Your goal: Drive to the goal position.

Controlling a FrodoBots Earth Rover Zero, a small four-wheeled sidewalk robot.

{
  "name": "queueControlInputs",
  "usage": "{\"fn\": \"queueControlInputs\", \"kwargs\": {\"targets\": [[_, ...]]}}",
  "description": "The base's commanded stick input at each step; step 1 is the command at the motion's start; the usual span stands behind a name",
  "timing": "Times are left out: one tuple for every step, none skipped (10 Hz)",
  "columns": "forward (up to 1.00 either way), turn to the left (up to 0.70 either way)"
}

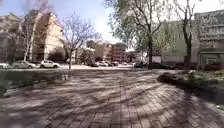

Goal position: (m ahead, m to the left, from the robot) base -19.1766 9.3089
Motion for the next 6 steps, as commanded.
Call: {"fn": "queueControlInputs", "kwargs": {"targets": [[0.0, 0.7], [0.0, 0.7], [0.0, 0.7], [0.0, 0.7], [0.0, 0.7], [0.0, 0.7]]}}
